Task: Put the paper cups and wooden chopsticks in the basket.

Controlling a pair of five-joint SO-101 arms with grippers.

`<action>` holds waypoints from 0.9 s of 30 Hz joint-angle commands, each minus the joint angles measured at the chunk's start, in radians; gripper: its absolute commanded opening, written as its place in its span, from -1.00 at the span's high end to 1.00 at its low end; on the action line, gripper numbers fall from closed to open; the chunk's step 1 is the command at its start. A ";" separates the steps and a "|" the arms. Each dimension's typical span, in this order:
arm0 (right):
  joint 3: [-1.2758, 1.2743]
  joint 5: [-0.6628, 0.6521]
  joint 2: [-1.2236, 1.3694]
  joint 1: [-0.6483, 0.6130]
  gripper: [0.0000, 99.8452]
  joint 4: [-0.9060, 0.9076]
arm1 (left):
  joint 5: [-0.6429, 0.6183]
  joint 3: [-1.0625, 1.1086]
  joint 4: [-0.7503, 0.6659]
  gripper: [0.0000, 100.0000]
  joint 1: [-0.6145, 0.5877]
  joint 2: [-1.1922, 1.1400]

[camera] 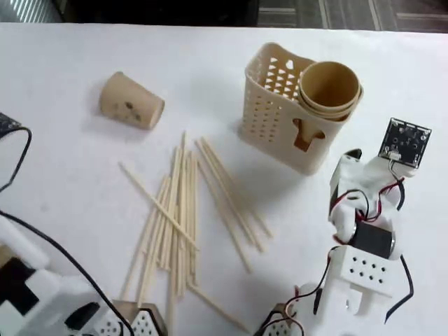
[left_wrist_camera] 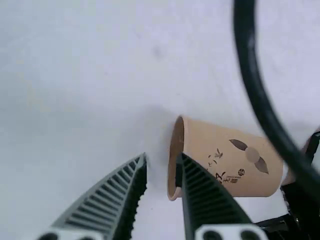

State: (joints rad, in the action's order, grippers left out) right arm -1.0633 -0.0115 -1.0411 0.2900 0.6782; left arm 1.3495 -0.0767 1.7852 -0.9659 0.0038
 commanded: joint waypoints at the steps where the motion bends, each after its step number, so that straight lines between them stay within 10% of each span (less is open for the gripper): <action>1: 0.009 -0.011 -0.015 -0.007 0.64 0.004 | 0.046 0.000 0.005 0.76 -0.007 -0.039; 27: -0.002 -0.011 -0.015 -0.016 0.64 -0.001 | -0.075 0.167 -0.037 0.66 -0.067 -0.027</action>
State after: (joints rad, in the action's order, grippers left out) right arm -1.0710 -0.0115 -1.0411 0.2808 0.6782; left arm 1.2866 0.1059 1.7714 -1.0226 -0.0222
